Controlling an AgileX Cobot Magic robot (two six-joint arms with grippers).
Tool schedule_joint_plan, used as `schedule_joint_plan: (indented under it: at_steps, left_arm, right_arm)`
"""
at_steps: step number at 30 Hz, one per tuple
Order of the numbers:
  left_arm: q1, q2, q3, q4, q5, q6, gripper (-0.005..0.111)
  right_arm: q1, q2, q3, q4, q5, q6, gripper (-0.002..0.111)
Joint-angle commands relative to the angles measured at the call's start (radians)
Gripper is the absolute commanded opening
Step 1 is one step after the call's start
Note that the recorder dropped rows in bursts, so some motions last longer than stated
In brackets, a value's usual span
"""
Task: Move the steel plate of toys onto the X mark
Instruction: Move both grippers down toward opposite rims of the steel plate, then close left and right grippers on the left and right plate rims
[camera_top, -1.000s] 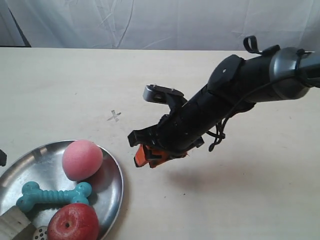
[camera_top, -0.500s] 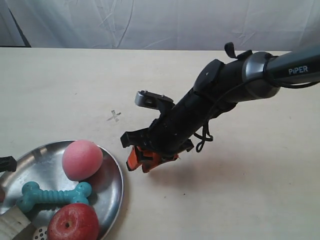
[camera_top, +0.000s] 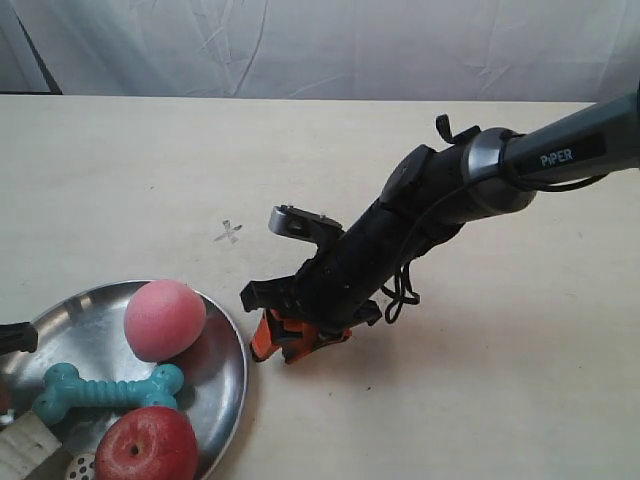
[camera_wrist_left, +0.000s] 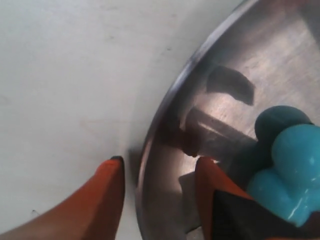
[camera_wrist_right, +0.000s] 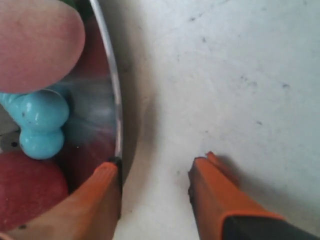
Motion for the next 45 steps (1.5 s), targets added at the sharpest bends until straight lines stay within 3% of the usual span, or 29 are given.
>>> schedule_joint_plan:
  at_steps: [1,14,22,25,27,28,31,45]
  left_arm:
    - [0.002,0.006,0.001,-0.009,-0.017,-0.009,0.044]
    - [0.002,0.006,0.001,-0.017,-0.024,-0.009,0.044]
    - [0.002,0.006,0.001,-0.14,-0.029,0.107,0.043]
    - [0.002,0.006,0.001,-0.146,-0.029,0.11,0.03]
    - [0.002,0.006,0.001,-0.177,-0.029,0.148,0.016]
    - [0.002,0.006,0.001,-0.201,-0.029,0.18,0.009]
    - [0.002,0.006,0.001,-0.232,-0.041,0.214,0.0]
    - [0.002,0.006,-0.006,-0.304,0.015,0.286,0.0]
  right_arm:
    - [0.001,0.005,-0.002,0.033,0.005,-0.031,0.044]
    - [0.118,0.005,-0.002,0.09,-0.084,-0.03,0.044]
    - [0.141,0.005,-0.002,0.128,-0.121,-0.03,0.043]
    - [0.145,0.005,-0.002,0.135,-0.121,-0.03,0.025]
    - [0.145,0.005,-0.002,0.149,-0.119,-0.03,0.002]
    - [0.145,0.005,-0.002,0.166,-0.111,-0.026,0.0]
    - [0.145,0.005,-0.002,0.197,-0.085,-0.026,0.0]
    - [0.139,0.005,-0.002,0.253,0.041,0.061,-0.001]
